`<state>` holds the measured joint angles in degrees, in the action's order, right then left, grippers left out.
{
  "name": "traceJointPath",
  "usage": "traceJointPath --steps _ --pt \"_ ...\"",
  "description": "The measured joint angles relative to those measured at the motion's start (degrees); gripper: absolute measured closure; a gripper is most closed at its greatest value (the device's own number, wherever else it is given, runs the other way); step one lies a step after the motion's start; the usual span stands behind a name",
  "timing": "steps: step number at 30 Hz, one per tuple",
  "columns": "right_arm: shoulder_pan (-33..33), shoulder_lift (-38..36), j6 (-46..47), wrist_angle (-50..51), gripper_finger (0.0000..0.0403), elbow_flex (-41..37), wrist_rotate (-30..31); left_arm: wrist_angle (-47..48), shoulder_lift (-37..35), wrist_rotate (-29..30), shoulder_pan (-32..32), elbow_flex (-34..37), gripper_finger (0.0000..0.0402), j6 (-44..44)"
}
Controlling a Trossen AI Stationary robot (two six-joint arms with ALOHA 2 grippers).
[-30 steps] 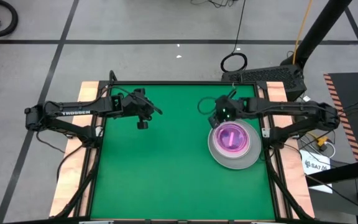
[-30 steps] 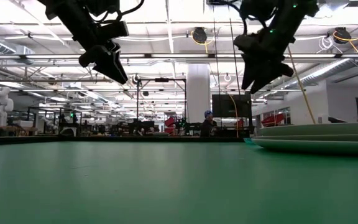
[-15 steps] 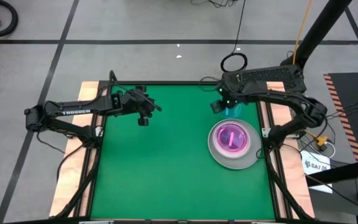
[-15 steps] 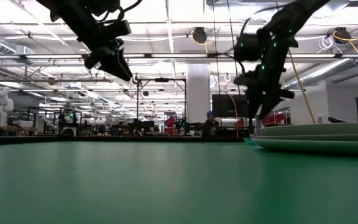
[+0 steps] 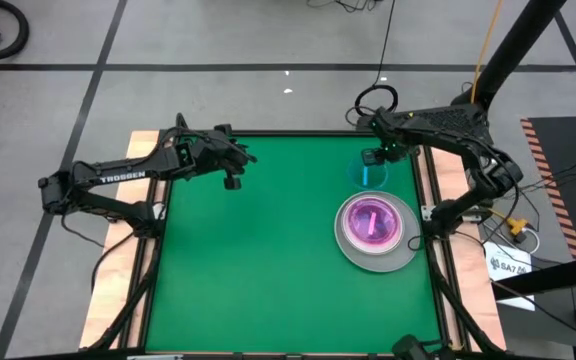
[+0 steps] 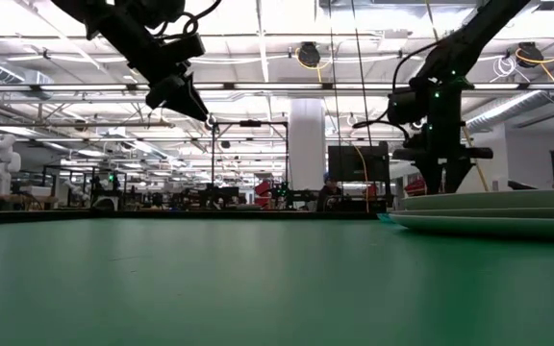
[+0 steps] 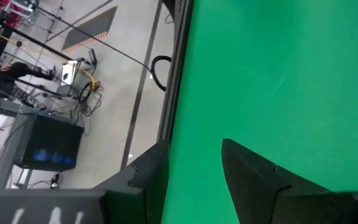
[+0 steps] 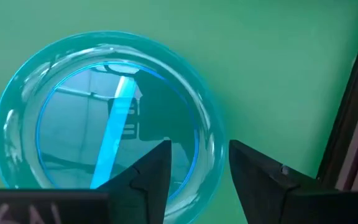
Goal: Stack plastic plates
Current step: Stack the blue plate on top of the pink plate
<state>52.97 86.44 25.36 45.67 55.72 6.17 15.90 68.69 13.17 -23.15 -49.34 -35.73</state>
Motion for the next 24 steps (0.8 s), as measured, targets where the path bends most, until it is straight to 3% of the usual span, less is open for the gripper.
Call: traceJointPath --steps 19,24 --pt "4.2 7.7 -5.8 -3.2 0.025 0.0 0.0 0.5 0.0 0.0 -0.4 0.0 0.0247 0.9" --pt "4.5 9.9 -8.5 -4.0 0.025 0.2 -2.4 0.5 0.0 0.0 -0.4 0.0 0.0247 0.9"
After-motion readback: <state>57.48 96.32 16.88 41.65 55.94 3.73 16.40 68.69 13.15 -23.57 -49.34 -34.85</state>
